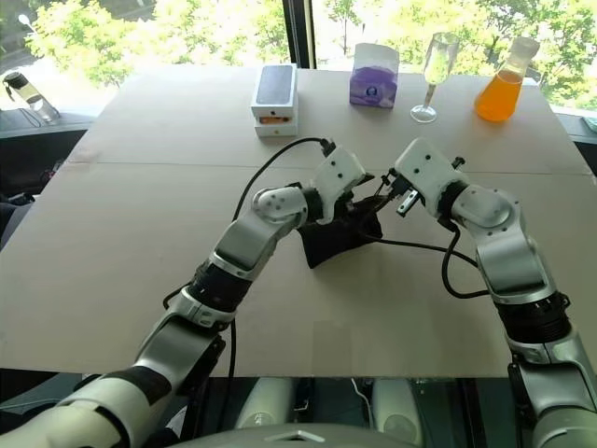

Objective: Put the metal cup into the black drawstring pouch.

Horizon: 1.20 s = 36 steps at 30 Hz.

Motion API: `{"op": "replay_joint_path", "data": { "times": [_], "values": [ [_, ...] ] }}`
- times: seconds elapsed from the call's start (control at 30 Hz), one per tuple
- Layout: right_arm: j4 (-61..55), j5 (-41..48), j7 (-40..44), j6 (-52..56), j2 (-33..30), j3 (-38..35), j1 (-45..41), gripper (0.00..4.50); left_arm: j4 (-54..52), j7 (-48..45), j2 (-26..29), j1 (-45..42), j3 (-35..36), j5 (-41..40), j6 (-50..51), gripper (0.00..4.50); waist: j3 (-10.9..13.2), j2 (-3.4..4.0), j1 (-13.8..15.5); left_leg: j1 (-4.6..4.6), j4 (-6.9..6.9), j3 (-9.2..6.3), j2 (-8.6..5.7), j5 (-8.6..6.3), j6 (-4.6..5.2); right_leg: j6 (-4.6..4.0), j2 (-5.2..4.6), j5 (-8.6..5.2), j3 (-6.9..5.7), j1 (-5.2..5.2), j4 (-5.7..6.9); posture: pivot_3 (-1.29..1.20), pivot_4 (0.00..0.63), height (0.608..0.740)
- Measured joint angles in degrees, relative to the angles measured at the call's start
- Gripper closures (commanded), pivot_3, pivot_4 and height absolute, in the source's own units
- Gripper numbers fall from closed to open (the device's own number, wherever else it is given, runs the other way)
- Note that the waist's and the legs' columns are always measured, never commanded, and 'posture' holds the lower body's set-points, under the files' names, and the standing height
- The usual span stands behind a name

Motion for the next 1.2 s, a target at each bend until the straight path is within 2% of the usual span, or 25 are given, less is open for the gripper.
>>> {"op": "replay_joint_path", "data": {
  "times": [0.17, 0.47, 0.5, 0.57, 0.6, 0.63, 0.67, 0.97, 1.2],
  "values": [
    [-0.46, 0.20, 0.08, 0.40, 0.00, 0.11, 0.00, 4.50, 1.32, 0.54, -2.83, -1.84, 0.15, 0.90, -0.31, 2.17, 0.00, 0.00, -0.01, -0.01, 0.00, 0.00, 0.00, -0.01, 0.02, 0.00, -0.01, 0.00, -0.01, 0.00, -0.01, 0.00, 0.150, 0.737],
    [-0.60, 0.19, 0.13, 0.61, -0.02, 0.31, 0.00, 4.50, 3.76, 0.81, -4.12, -3.43, 0.32, 1.74, -0.39, 2.17, 0.00, 0.00, -0.03, -0.01, 0.00, 0.00, 0.00, -0.01, 0.02, 0.00, 0.00, 0.00, -0.01, 0.00, -0.01, 0.00, 0.150, 0.737],
    [-0.62, 0.19, 0.13, 0.64, -0.02, 0.31, 0.00, 4.50, 4.30, 0.98, -4.30, -3.57, 0.40, 1.76, -0.40, 2.70, 0.00, 0.00, -0.03, -0.01, 0.00, 0.01, 0.00, -0.01, 0.02, 0.00, 0.00, 0.00, 0.00, 0.00, -0.01, 0.00, 0.150, 0.737],
    [-0.64, 0.19, 0.13, 0.67, -0.02, 0.31, 0.00, 4.50, 5.10, 1.24, -4.67, -3.81, 0.63, 1.76, -0.43, 3.24, 0.00, 0.00, -0.03, -0.01, 0.00, 0.00, 0.00, -0.01, 0.02, 0.00, 0.00, 0.00, -0.01, 0.00, -0.01, 0.00, 0.150, 0.737],
    [-0.66, 0.18, 0.12, 0.70, -0.02, 0.31, 0.00, 4.50, 5.77, 1.36, -4.82, -4.14, 0.94, 1.78, -0.47, 3.92, 0.00, 0.00, -0.03, 0.00, 0.00, 0.00, 0.00, -0.01, 0.02, 0.00, 0.00, 0.00, -0.01, 0.00, -0.01, 0.00, 0.150, 0.737],
    [-0.67, 0.18, 0.11, 0.70, -0.02, 0.31, 0.00, 4.50, 5.96, 1.31, -4.83, -4.18, 1.11, 1.76, -0.48, 4.28, 0.00, 0.00, -0.03, 0.00, 0.00, 0.00, 0.00, -0.01, 0.02, 0.00, 0.00, 0.00, -0.01, 0.00, -0.01, 0.00, 0.150, 0.737],
    [-0.68, 0.19, 0.11, 0.72, -0.02, 0.32, 0.00, 4.50, 6.11, 1.28, -4.89, -4.18, 1.20, 1.76, -0.51, 4.36, 0.00, 0.00, -0.03, -0.01, 0.00, 0.00, 0.00, -0.01, 0.02, 0.00, 0.00, 0.00, -0.01, 0.00, -0.01, 0.00, 0.150, 0.737],
    [-1.07, 0.14, -0.20, 0.81, -0.02, 0.31, 0.00, 4.50, 5.73, 0.72, -4.89, -3.93, 1.44, 1.63, -0.05, 4.36, 0.00, 0.00, -0.04, 0.00, 0.00, 0.01, 0.01, -0.01, 0.02, 0.00, 0.00, 0.00, 0.00, 0.00, -0.01, 0.00, 0.150, 0.737],
    [2.86, 0.08, -2.49, 0.85, -0.20, -0.87, -1.37, 4.50, 1.38, -1.06, -1.45, 1.74, 2.85, 0.11, 6.04, 4.36, 0.00, 0.00, -0.13, 0.02, 0.01, 0.02, 0.04, -0.01, 0.01, 0.00, -0.01, 0.00, 0.01, 0.00, 0.03, 0.00, 0.150, 0.737]
  ]
}}
